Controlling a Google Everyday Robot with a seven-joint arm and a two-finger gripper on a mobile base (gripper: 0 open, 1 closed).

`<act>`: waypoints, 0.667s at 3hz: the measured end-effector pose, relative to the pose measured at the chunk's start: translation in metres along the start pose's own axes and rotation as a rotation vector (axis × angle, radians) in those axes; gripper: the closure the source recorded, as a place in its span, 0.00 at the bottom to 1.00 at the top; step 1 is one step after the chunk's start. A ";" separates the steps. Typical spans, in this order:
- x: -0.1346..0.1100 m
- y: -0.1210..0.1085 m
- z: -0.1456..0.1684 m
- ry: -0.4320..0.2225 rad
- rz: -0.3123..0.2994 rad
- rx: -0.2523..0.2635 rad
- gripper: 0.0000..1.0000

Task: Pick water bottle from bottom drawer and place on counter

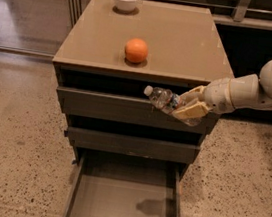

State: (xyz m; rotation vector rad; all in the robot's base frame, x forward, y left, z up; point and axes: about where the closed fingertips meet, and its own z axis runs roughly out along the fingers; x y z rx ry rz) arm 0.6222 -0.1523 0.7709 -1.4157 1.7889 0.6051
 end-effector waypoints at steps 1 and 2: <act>-0.010 -0.029 -0.017 0.001 -0.034 0.048 1.00; -0.029 -0.072 -0.030 -0.012 -0.094 0.107 1.00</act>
Offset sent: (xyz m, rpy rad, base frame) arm 0.1190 -0.0472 0.0963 -0.0338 -0.2702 -0.0566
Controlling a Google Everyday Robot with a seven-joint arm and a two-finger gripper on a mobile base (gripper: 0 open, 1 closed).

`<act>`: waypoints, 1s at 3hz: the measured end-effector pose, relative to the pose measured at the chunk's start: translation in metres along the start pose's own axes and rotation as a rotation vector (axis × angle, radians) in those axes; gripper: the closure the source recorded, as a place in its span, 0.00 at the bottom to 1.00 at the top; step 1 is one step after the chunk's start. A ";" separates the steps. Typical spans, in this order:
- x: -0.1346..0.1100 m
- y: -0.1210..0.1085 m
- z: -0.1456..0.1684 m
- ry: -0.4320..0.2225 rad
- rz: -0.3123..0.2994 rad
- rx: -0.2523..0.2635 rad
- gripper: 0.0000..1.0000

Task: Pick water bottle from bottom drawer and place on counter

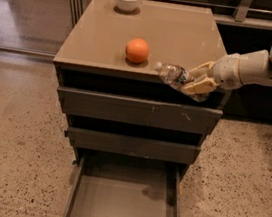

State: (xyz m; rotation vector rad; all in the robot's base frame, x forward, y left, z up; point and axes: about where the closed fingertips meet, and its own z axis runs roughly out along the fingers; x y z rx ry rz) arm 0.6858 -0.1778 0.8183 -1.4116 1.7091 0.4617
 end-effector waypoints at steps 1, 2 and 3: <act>-0.012 -0.016 -0.013 -0.016 -0.017 0.041 1.00; -0.015 -0.014 -0.011 -0.027 -0.018 0.024 1.00; -0.029 -0.024 -0.018 -0.051 -0.028 0.000 1.00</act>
Offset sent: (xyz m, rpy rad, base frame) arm 0.0098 -0.0072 0.0211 0.0082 -0.0429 -0.0197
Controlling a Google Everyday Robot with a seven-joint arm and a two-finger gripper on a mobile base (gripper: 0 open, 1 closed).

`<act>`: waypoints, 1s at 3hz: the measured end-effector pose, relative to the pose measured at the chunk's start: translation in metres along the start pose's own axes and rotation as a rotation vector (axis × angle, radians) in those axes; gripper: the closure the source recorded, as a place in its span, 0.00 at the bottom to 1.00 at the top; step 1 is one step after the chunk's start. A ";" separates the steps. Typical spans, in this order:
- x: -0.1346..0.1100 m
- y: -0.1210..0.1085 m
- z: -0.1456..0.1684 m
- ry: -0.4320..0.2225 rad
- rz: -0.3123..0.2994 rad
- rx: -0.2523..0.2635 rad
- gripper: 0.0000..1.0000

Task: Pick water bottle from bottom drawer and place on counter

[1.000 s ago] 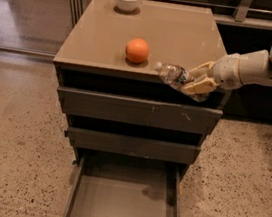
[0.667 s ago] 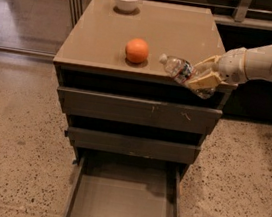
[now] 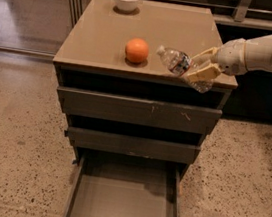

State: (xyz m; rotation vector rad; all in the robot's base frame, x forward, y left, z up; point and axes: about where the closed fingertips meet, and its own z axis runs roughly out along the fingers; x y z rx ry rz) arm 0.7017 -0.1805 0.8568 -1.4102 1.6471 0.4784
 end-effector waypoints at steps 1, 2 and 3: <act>-0.030 -0.024 -0.028 -0.023 -0.055 0.024 1.00; -0.058 -0.040 -0.051 -0.048 -0.106 0.055 1.00; -0.061 -0.062 -0.044 -0.069 -0.120 0.078 1.00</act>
Offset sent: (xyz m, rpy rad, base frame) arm 0.0345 -0.0402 0.1458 0.0109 -0.2086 0.0262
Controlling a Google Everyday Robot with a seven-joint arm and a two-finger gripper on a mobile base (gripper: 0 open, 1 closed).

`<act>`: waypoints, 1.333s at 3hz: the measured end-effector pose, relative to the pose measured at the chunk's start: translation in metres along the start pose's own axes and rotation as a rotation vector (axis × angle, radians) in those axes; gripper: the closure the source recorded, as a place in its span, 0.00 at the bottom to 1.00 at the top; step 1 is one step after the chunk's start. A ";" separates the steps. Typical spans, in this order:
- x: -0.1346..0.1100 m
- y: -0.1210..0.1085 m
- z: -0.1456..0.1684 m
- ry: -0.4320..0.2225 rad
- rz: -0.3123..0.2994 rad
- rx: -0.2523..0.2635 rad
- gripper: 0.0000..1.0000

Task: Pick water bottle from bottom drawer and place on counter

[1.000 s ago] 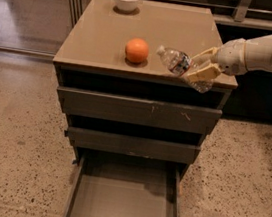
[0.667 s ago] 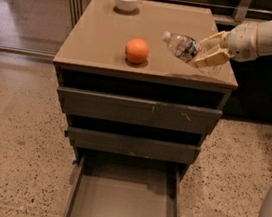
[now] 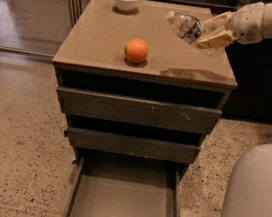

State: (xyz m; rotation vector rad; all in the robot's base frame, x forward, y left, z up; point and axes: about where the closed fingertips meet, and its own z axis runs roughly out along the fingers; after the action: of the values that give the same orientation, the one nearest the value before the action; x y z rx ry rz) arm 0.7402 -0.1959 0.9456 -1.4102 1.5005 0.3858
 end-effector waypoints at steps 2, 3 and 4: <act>0.057 -0.013 0.073 0.028 0.011 -0.019 1.00; 0.069 0.002 0.097 0.079 0.003 -0.094 1.00; 0.065 0.001 0.095 0.079 0.003 -0.094 0.81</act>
Offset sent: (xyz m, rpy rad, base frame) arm 0.1177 0.0155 -0.1035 -0.0516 0.0741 0.0346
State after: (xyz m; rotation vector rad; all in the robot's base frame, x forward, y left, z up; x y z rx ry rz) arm 0.7922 -0.1580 0.8494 -1.5130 1.5657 0.4108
